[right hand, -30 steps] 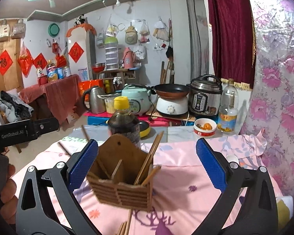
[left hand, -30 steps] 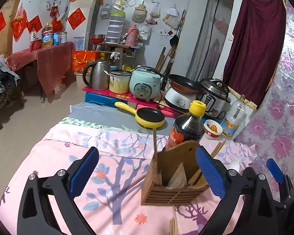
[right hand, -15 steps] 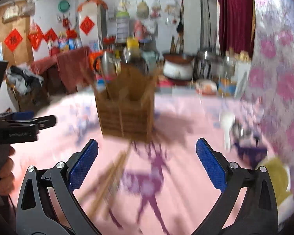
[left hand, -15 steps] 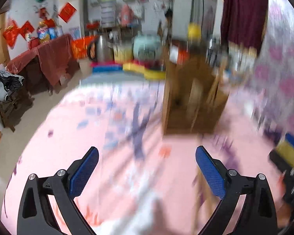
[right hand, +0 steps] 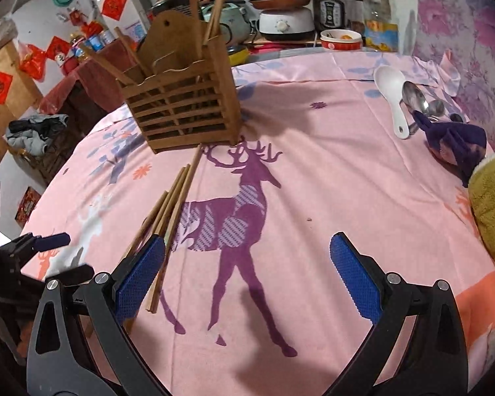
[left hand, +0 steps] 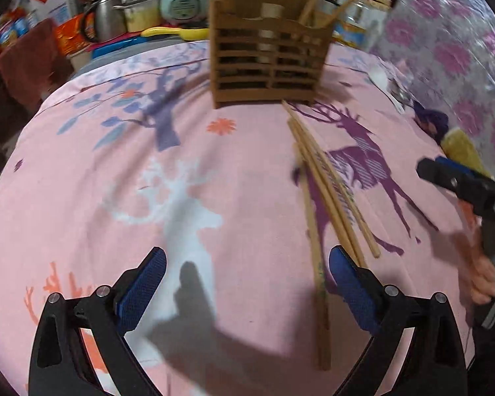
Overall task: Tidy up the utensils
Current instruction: 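Move both open tools back over the remaining chopsticks, then close the left tool on a chopstick while the right tool closes on another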
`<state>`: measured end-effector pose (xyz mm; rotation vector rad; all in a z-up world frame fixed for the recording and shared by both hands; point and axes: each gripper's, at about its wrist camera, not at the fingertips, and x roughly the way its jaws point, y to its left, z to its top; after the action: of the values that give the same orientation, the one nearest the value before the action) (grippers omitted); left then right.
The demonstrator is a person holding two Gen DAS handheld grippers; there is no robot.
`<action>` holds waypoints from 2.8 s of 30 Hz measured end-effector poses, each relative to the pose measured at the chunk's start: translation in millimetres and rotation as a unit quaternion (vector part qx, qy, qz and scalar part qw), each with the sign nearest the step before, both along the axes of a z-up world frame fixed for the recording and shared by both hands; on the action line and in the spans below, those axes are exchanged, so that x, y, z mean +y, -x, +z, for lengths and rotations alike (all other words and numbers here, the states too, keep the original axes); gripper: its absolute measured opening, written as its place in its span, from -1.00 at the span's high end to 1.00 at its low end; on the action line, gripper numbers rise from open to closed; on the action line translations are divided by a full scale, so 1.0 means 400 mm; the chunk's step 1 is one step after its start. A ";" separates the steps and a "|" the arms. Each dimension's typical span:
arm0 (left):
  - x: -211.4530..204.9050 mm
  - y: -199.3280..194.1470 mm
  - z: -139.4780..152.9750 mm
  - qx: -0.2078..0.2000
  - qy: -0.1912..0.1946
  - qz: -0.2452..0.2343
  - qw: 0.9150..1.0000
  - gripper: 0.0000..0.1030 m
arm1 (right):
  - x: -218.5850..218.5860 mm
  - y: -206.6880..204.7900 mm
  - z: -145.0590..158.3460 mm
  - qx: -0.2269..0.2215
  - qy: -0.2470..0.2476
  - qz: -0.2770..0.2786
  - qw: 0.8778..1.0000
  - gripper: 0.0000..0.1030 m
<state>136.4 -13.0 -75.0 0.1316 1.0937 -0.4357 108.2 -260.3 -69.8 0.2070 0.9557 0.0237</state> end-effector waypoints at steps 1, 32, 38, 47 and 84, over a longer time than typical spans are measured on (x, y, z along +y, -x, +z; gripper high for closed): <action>-0.007 0.003 0.000 0.000 0.001 -0.006 1.000 -0.88 | 0.000 0.003 0.001 -0.003 0.001 -0.002 1.000 -0.87; -0.012 -0.151 -0.047 0.008 -0.001 0.052 0.999 0.69 | 0.013 0.002 0.009 -0.017 0.019 0.003 1.000 -0.87; 0.008 -0.139 -0.037 0.012 0.007 0.059 0.998 -0.09 | 0.066 0.003 -0.014 -0.002 0.036 0.052 0.998 -0.70; 0.064 -0.149 -0.025 0.029 0.036 0.092 0.995 -0.28 | 0.187 0.042 -0.051 0.020 0.083 0.167 0.982 -0.32; 0.055 0.047 -0.016 -0.013 -0.018 -0.013 1.000 0.88 | 0.097 0.047 -0.069 0.038 0.059 0.110 0.991 -0.18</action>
<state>117.6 8.9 -81.4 0.1825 1.0760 -0.4365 89.2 -221.4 -97.2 -0.0081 1.0484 0.1635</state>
